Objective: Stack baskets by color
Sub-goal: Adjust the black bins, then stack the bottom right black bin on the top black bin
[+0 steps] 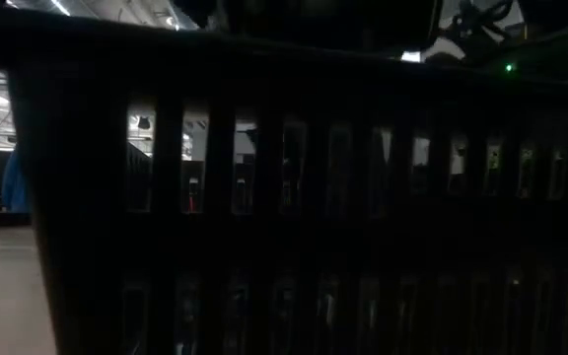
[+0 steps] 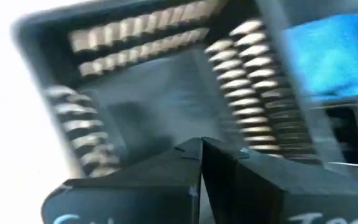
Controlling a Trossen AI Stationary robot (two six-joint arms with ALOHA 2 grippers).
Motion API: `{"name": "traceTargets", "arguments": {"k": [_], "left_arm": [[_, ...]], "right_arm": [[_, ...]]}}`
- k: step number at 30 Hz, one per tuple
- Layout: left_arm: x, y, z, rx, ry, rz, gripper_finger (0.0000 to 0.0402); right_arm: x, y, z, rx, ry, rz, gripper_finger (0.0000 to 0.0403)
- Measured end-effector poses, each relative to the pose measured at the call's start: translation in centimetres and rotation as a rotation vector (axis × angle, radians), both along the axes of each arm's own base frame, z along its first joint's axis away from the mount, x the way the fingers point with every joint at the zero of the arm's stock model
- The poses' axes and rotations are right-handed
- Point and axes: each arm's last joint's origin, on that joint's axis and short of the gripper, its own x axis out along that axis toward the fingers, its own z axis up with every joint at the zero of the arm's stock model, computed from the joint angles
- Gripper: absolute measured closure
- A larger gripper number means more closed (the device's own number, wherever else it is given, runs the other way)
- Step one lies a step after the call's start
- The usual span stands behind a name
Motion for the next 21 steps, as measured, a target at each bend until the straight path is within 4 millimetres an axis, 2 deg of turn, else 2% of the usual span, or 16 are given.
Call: {"name": "traceTargets", "arguments": {"k": [3, 8, 12, 16, 19, 21], "left_arm": [[0.7, 1.9, -0.1, 0.18, -0.078, 0.058, 0.0401], [2.3, 7.3, 0.0, 0.521, -0.169, 0.161, 0.0401], [3.1, 10.9, 0.6, 0.569, -0.203, 0.218, 0.0401], [2.7, 12.0, 4.3, 0.611, -0.29, 0.247, 0.0401], [1.4, 11.2, 7.5, 0.634, -0.332, 0.239, 0.0401], [-0.3, 10.1, 10.3, 0.628, -0.352, 0.215, 0.0401]], "right_arm": [[-0.6, -0.2, 1.3, -0.007, -0.055, -0.03, 0.0252], [-1.5, -0.5, 3.0, -0.036, -0.098, -0.05, 0.0252], [-2.2, -0.7, 3.9, -0.022, -0.146, -0.051, 0.0252], [-2.6, -0.8, 4.5, -0.012, -0.179, -0.049, 0.0252], [-2.7, -0.9, 4.8, -0.011, -0.194, -0.05, 0.0252], [-2.8, -0.9, 4.6, -0.024, -0.171, -0.05, 0.0252]]}}
